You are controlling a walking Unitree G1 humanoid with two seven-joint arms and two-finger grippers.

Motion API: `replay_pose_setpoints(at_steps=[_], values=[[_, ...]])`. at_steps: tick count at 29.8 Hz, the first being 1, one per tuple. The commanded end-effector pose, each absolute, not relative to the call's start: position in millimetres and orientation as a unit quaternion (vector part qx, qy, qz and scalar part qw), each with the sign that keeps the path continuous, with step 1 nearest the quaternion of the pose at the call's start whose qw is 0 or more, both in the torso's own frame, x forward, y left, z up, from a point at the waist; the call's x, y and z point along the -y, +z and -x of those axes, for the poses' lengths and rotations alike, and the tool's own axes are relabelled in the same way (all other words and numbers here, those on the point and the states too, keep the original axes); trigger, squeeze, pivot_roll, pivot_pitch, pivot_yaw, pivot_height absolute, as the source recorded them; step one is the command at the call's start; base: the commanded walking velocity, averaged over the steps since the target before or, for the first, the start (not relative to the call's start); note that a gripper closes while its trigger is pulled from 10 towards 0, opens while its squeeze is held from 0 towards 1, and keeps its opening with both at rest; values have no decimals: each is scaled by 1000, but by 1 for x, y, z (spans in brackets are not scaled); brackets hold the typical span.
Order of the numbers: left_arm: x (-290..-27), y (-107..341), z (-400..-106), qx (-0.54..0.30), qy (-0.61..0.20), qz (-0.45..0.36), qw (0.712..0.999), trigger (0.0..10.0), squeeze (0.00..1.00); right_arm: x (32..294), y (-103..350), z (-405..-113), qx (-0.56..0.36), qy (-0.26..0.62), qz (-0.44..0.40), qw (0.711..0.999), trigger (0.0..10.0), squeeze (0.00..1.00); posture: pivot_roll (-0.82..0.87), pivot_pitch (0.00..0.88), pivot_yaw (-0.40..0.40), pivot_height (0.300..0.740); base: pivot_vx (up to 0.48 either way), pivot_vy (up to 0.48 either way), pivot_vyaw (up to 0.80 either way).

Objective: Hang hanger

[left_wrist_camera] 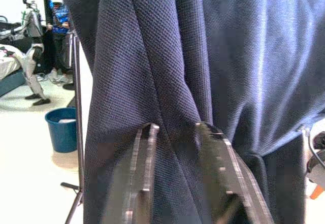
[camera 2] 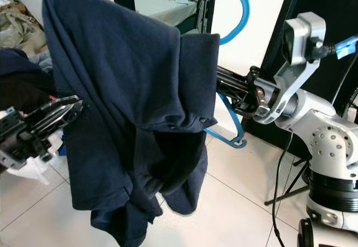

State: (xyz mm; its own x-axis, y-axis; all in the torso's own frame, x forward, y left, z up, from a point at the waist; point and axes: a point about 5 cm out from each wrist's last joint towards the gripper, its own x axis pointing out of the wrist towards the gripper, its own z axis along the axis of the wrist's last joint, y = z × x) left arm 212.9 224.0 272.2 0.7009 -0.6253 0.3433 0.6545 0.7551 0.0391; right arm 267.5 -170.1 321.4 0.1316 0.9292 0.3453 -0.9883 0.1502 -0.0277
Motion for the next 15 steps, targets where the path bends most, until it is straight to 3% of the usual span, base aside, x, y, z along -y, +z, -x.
replay_pose_setpoints(at_steps=[1, 10, 14, 15], values=[[-222, 275, -212, 180, -347, 38, 920, 10000, 1000, 173, 327, -263, 161, 647, -102, 738, 10000, 0, -2, 24, -51, 740, 0, 0, 0], [-223, 284, -211, 191, -341, 32, 920, 10000, 1000, 173, 326, -263, 160, 649, -102, 737, 10000, 0, 0, 26, -48, 740, 0, 0, 0], [-230, 285, -218, 198, -296, 10, 935, 10000, 1000, 171, 326, -262, 158, 652, -102, 734, 10000, 0, 0, 26, -47, 740, 0, 0, 0], [-240, 286, -225, 203, -255, 0, 945, 10000, 259, 171, 327, -259, 158, 660, -102, 728, 10000, 0, -3, 25, -45, 740, 0, 0, 0]])
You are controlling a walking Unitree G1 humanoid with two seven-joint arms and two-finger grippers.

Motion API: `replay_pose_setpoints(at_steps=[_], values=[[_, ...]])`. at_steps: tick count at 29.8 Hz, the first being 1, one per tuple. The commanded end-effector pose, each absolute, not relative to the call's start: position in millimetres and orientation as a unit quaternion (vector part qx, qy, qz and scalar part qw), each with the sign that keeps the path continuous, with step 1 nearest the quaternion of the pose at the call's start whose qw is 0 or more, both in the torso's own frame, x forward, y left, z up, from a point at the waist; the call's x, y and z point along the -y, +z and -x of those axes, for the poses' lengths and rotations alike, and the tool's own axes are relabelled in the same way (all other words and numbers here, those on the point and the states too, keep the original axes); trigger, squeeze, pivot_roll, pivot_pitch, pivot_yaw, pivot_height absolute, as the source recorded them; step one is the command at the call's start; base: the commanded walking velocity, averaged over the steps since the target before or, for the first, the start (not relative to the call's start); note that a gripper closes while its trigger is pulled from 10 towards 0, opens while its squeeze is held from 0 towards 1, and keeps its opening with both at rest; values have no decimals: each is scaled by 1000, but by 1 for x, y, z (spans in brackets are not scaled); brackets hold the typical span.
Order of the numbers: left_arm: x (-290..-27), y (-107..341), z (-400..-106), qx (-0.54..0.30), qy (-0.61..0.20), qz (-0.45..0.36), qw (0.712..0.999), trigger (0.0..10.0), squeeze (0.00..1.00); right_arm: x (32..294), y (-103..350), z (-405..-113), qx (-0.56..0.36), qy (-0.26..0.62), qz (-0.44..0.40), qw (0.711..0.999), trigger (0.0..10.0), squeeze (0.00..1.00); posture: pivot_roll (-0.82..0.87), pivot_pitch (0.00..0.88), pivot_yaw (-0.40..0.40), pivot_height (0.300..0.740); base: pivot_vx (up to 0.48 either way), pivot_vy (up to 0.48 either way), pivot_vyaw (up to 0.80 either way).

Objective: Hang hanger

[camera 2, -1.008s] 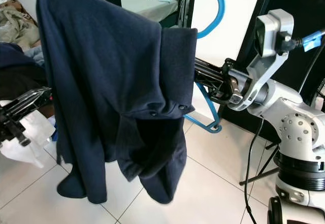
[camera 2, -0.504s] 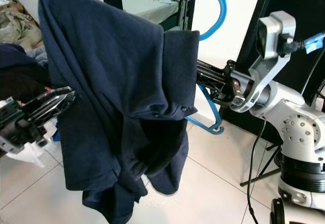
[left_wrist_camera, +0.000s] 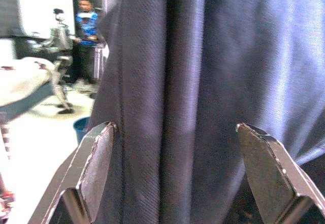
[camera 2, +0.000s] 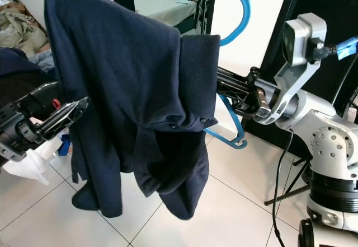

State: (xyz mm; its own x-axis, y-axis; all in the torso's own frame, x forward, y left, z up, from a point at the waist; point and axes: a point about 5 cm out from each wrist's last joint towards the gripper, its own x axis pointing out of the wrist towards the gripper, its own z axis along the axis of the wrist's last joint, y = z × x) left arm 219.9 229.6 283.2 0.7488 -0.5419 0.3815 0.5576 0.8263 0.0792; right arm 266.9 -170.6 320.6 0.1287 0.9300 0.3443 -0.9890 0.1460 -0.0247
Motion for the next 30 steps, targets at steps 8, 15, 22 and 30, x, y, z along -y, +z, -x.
replay_pose_setpoints(at_steps=[8, 15, 22, 30], values=[[-254, 292, -233, 215, -208, -9, 954, 10000, 0, 169, 327, -249, 151, 685, -96, 706, 10000, 0, -6, 23, -40, 740, 0, 0, 0], [-251, 289, -235, 208, -217, -11, 954, 10000, 0, 167, 328, -249, 153, 687, -96, 704, 10000, 0, -6, 21, -39, 740, 0, 0, 0], [-241, 285, -233, 208, -255, 3, 944, 0, 0, 166, 330, -249, 155, 688, -94, 703, 10000, 0, -7, 17, -40, 740, 0, 0, 0], [-232, 280, -232, 200, -288, 10, 937, 0, 0, 165, 330, -250, 157, 679, -96, 711, 10000, 0, -9, 12, -36, 740, 0, 0, 0]])
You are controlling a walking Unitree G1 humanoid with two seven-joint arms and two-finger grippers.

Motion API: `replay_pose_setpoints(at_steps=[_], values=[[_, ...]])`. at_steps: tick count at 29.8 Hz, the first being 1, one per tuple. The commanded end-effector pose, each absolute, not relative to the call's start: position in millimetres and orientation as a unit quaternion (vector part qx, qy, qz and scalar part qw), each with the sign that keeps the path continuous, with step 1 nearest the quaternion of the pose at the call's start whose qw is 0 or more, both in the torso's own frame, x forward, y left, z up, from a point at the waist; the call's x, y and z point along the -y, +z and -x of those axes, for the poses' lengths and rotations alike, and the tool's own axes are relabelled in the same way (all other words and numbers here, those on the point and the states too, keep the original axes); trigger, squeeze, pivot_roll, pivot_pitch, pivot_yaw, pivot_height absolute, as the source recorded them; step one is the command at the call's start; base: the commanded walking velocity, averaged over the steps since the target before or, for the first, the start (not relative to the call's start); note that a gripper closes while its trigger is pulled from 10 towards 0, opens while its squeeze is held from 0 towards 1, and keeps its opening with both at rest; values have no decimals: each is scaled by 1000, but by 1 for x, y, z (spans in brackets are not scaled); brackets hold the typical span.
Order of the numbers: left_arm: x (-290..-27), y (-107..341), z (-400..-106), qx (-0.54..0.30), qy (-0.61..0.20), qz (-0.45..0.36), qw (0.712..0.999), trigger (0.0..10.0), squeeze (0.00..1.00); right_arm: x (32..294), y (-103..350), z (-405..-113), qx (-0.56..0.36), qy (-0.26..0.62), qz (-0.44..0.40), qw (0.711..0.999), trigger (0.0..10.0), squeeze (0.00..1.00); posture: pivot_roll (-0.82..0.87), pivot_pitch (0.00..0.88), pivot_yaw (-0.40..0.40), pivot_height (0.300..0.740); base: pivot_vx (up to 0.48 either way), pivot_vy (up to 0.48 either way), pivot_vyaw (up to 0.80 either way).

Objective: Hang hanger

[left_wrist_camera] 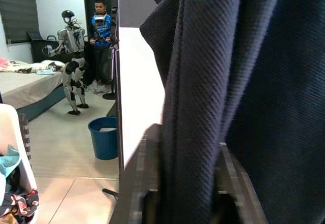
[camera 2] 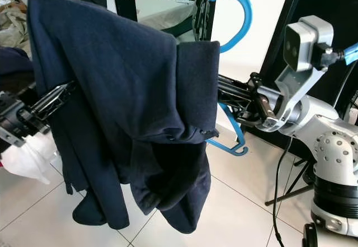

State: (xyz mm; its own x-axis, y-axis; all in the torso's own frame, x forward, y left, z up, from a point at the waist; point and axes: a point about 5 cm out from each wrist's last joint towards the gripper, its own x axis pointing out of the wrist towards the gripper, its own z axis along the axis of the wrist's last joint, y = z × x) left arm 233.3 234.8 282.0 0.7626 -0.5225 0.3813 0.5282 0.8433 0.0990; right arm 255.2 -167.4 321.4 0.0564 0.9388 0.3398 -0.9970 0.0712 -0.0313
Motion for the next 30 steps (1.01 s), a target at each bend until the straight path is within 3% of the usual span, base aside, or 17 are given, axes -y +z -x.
replay_pose_setpoints(at_steps=[1, 7, 10, 12, 18, 24, 30], values=[[-232, 280, -232, 200, -288, 10, 937, 0, 0, 165, 330, -250, 157, 679, -96, 711, 10000, 0, -9, 12, -36, 740, 0, 0, 0], [-236, 280, -229, 200, -284, 9, 938, 0, 0, 164, 324, -263, 140, 640, -94, 750, 10000, 0, -7, 17, -39, 740, 0, 0, 0], [-243, 281, -225, 202, -274, 8, 940, 0, 0, 166, 309, -281, 91, 585, -81, 802, 10000, 0, -3, 22, -43, 740, 0, 0, 0], [-245, 280, -223, 202, -271, 8, 941, 0, 0, 169, 304, -287, 81, 565, -84, 816, 10000, 0, -1, 23, -45, 740, 0, 0, 0], [-250, 280, -219, 200, -263, 6, 944, 0, 0, 176, 295, -297, 56, 529, -89, 842, 10000, 0, 2, 25, -48, 740, 0, 0, 0], [-252, 281, -216, 202, -259, 4, 945, 0, 0, 178, 285, -296, 26, 527, -75, 846, 10000, 0, 2, 27, -49, 740, 0, 0, 0], [-247, 280, -215, 203, -270, 11, 941, 0, 0, 189, 281, -322, 12, 438, -96, 894, 10000, 0, 4, 28, -48, 740, 0, 0, 0]])
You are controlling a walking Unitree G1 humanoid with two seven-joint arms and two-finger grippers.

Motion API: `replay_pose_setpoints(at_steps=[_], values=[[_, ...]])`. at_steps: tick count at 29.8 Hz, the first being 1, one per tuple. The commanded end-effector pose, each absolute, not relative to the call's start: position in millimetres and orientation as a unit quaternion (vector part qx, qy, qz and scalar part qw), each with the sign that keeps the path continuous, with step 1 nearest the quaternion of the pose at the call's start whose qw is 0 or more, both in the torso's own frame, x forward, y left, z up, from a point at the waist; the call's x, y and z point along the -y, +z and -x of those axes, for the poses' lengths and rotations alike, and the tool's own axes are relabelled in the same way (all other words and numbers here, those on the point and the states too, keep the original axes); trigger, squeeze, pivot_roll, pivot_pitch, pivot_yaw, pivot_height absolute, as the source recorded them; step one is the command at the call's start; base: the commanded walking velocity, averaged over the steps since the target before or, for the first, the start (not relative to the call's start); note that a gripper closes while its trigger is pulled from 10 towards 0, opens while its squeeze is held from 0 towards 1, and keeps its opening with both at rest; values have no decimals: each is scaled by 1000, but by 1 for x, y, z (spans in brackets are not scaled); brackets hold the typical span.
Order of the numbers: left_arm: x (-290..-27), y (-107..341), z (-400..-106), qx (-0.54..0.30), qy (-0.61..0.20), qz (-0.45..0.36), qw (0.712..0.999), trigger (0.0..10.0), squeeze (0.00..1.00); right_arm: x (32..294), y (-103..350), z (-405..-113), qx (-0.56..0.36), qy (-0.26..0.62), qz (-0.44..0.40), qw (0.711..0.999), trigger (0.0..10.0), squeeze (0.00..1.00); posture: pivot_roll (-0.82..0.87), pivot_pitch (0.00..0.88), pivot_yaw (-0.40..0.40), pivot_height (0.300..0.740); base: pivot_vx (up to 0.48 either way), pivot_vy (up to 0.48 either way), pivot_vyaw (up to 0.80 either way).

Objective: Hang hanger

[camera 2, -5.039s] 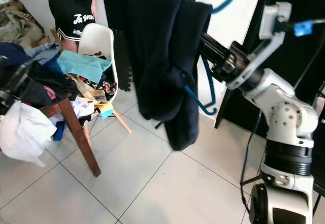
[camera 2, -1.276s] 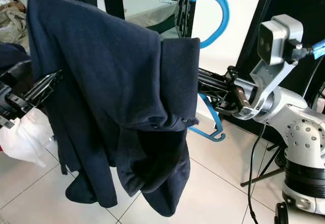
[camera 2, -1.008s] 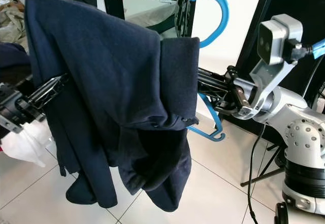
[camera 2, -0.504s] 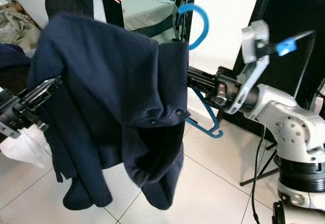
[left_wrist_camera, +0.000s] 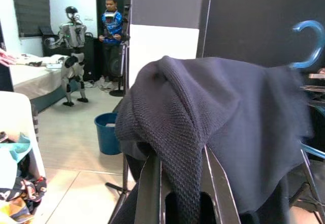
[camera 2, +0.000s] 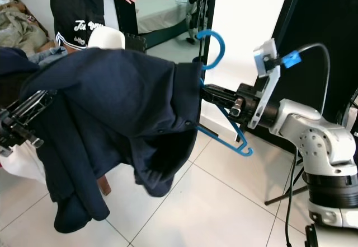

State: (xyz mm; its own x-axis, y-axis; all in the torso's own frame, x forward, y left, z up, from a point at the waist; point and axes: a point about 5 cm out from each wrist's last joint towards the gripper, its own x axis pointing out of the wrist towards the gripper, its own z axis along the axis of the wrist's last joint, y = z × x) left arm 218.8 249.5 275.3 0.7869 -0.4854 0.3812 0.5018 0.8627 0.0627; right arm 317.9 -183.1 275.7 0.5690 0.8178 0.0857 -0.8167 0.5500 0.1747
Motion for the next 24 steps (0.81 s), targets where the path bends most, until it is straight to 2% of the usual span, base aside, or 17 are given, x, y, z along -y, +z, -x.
replay_pose_setpoints(at_steps=[1, 5, 7, 8, 9, 10, 12, 13, 17, 18, 19, 21, 23, 24], values=[[-243, 279, -214, 200, -278, 15, 939, 0, 0, 191, 283, -327, 19, 418, -110, 901, 10000, 0, 4, 27, -47, 740, 0, 0, 0], [-234, 274, -214, 192, -299, 25, 935, 0, 0, 190, 289, -334, 40, 398, -148, 904, 10000, 0, 5, 27, -47, 740, 0, 0, 0], [-225, 269, -214, 183, -316, 34, 930, 0, 0, 188, 294, -336, 56, 391, -179, 901, 10000, 0, 6, 28, -47, 740, 0, 0, 0], [-211, 261, -213, 167, -343, 45, 923, 0, 0, 184, 299, -338, 76, 386, -221, 892, 10000, 0, 5, 30, -45, 740, 0, 0, 0], [-211, 261, -213, 167, -343, 45, 923, 0, 0, 184, 299, -338, 76, 386, -221, 892, 10000, 0, 5, 30, -45, 740, 0, 0, 0], [-195, 249, -212, 141, -374, 54, 915, 0, 0, 178, 305, -337, 98, 395, -263, 875, 10000, 0, 7, 31, -44, 740, 0, 0, 0], [-179, 234, -210, 105, -402, 56, 908, 0, 0, 171, 315, -332, 130, 416, -312, 844, 10000, 0, 5, 30, -43, 740, 0, 0, 0], [-179, 234, -210, 105, -402, 56, 908, 0, 0, 171, 315, -332, 130, 416, -312, 844, 10000, 0, 5, 30, -43, 740, 0, 0, 0], [-182, 227, -211, 87, -393, 45, 914, 0, 0, 168, 325, -322, 164, 456, -333, 809, 10000, 0, 4, 30, -42, 740, 0, 0, 0], [-186, 226, -212, 84, -383, 37, 919, 1176, 0, 167, 327, -318, 173, 471, -335, 797, 10000, 0, 6, 32, -43, 740, 0, 0, 0], [-193, 227, -214, 82, -366, 27, 927, 10000, 0, 164, 329, -313, 182, 492, -333, 784, 10000, 0, 7, 32, -42, 740, 0, 0, 0], [-203, 228, -217, 80, -341, 13, 936, 10000, 0, 162, 330, -306, 191, 515, -329, 768, 10000, 0, 8, 31, -41, 740, 0, 0, 0], [-207, 228, -217, 79, -333, 10, 940, 10000, 0, 161, 331, -305, 193, 519, -331, 764, 10000, 0, 8, 31, -41, 740, 0, 0, 0], [-214, 229, -217, 74, -317, -2, 946, 10000, 855, 161, 332, -303, 196, 524, -328, 762, 10000, 0, 8, 31, -41, 740, 0, 0, 0]])
